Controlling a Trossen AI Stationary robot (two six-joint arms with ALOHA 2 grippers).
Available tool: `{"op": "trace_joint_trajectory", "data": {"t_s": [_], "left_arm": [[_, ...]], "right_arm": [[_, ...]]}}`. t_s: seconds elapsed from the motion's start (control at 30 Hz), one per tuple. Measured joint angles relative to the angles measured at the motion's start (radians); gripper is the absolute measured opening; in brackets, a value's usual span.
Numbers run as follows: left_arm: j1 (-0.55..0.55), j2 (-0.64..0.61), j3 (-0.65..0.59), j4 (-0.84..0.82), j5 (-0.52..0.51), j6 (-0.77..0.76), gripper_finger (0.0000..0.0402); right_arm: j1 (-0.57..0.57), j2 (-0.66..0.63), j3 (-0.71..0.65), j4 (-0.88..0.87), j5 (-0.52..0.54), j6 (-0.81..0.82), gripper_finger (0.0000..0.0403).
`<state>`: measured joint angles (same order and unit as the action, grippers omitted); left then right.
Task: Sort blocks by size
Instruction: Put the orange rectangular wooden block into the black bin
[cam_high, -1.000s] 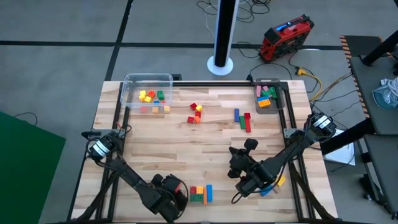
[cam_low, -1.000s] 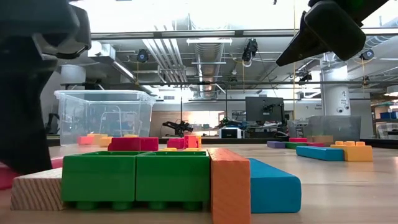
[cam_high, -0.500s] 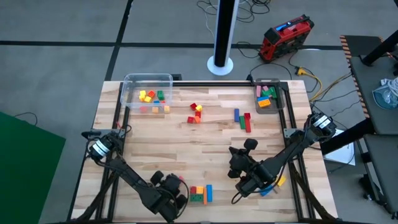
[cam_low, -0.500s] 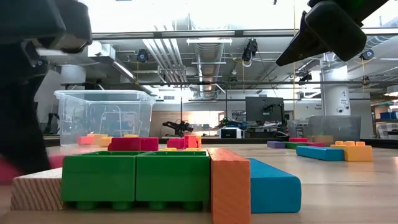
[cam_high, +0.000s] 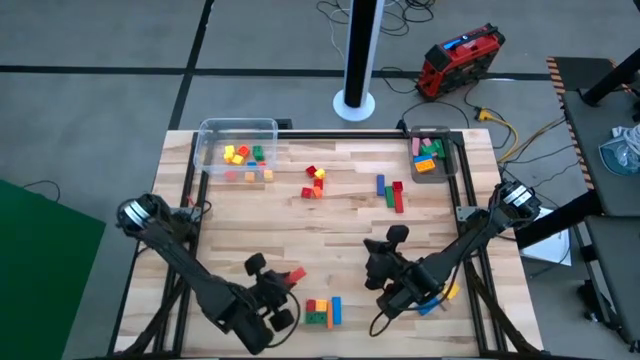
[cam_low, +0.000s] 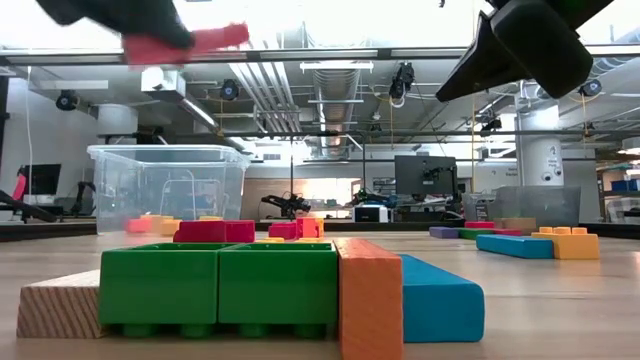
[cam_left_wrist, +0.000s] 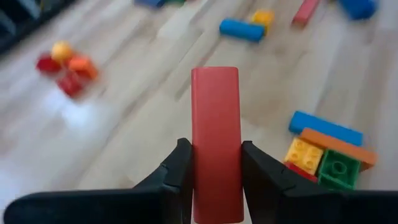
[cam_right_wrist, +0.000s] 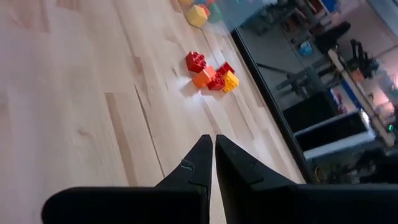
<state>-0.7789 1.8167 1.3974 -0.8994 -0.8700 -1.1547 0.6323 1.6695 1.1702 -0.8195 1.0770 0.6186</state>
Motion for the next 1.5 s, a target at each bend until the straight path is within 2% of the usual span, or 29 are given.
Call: {"op": "trace_joint_trajectory", "data": {"t_s": [0.13, 0.23, 0.33, 0.43, 0.5, 0.67, 0.83, 1.0, 1.13, 1.27, 1.5], "left_arm": [[-0.010, -0.080, -0.067, 0.196, 0.019, 0.275, 0.0080], [-0.010, -0.114, -0.147, 0.395, 0.135, 0.499, 0.0079], [0.007, -0.148, -0.230, 0.569, 0.241, 0.623, 0.0079], [0.025, -0.179, -0.316, 0.698, 0.265, 0.658, 0.0079], [0.030, -0.198, -0.378, 0.769, 0.269, 0.659, 0.0079], [0.042, -0.253, -0.530, 1.006, 0.340, 0.627, 0.0079], [0.048, -0.274, -0.635, 1.203, 0.370, 0.622, 0.0080], [0.064, -0.265, -0.657, 1.228, 0.395, 0.613, 0.0080], [0.073, -0.251, -0.652, 1.232, 0.416, 0.613, 0.0080], [0.088, -0.234, -0.631, 1.239, 0.426, 0.622, 0.0081], [0.103, -0.190, -0.572, 1.240, 0.459, 0.671, 0.0081]], "right_arm": [[0.000, 0.000, 0.000, 0.098, 0.000, -0.155, 0.0013], [0.000, 0.000, 0.000, 0.220, -0.030, -0.352, 0.0013], [-0.006, 0.000, 0.000, 0.386, -0.152, -0.605, 0.0013], [-0.006, 0.000, 0.000, 0.550, -0.314, -0.849, 0.0013], [-0.006, 0.004, 0.000, 0.644, -0.367, -0.971, 0.0013], [0.000, 0.016, 0.016, 0.708, -0.374, -1.182, 0.0020], [-0.002, 0.041, 0.039, 0.727, -0.407, -1.279, 0.0073], [-0.003, 0.062, 0.053, 0.780, -0.507, -1.455, 0.0155], [-0.010, 0.070, 0.053, 0.858, -0.536, -1.561, 0.0198], [-0.032, 0.076, 0.054, 0.918, -0.615, -1.618, 0.0206], [-0.066, 0.076, 0.054, 0.930, -0.723, -1.629, 0.0190]]}}
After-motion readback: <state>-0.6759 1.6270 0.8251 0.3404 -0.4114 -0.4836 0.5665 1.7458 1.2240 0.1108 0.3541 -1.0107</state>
